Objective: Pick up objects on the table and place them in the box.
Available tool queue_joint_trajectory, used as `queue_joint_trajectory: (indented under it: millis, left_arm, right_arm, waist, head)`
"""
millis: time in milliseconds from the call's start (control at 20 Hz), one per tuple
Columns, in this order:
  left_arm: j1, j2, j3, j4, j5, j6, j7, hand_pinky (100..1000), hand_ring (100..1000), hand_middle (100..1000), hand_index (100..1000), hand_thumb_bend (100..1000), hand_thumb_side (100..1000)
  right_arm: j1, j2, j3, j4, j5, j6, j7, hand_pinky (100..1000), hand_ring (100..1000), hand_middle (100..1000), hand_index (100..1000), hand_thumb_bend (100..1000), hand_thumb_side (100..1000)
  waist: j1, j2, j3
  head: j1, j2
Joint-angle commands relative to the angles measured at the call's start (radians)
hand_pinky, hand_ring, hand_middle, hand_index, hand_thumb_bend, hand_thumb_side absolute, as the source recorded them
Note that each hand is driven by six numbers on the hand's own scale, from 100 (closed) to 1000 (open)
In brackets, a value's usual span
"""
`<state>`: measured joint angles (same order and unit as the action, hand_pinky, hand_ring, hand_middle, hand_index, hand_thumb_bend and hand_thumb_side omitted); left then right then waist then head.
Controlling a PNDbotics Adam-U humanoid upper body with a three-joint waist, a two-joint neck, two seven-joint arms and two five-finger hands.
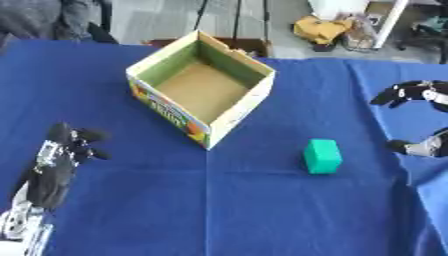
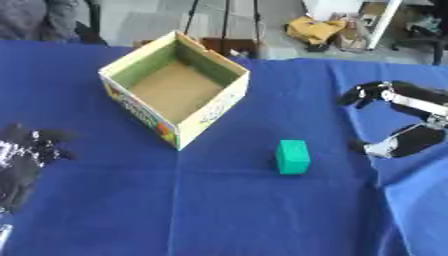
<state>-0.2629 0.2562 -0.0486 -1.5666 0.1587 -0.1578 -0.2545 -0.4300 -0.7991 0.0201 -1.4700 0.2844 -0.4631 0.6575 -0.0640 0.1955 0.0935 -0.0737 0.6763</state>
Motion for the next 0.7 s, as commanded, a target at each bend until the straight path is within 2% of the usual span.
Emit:
queue_joint_trajectory:
  millis: [50, 400, 700]
  left_arm:
    - [-0.006, 0.020, -0.003, -0.010, 0.001, -0.001, -0.005, 610, 800, 608, 650, 413, 1000]
    - [-0.005, 0.020, -0.005, -0.010, 0.003, -0.002, -0.007, 609, 800, 607, 650, 410, 1000]
    - [-0.006, 0.020, -0.006, -0.010, 0.003, -0.002, -0.007, 609, 799, 607, 649, 409, 1000]
  right_arm:
    - [-0.034, -0.037, 0.009, 0.025, 0.051, -0.025, 0.007, 784, 847, 811, 888, 449, 395]
    - [-0.082, -0.010, 0.041, 0.081, 0.128, -0.054, 0.012, 785, 846, 809, 888, 494, 444]
    - [-0.105, 0.014, 0.063, 0.109, 0.170, -0.070, 0.021, 784, 843, 805, 886, 491, 461]
  waist:
    - [0.002, -0.019, 0.002]
    - [0.004, -0.022, 0.010]
    - [0.006, -0.022, 0.014]
  head:
    - [-0.006, 0.001]
    - [-0.011, 0.002]
    - [-0.016, 0.003]
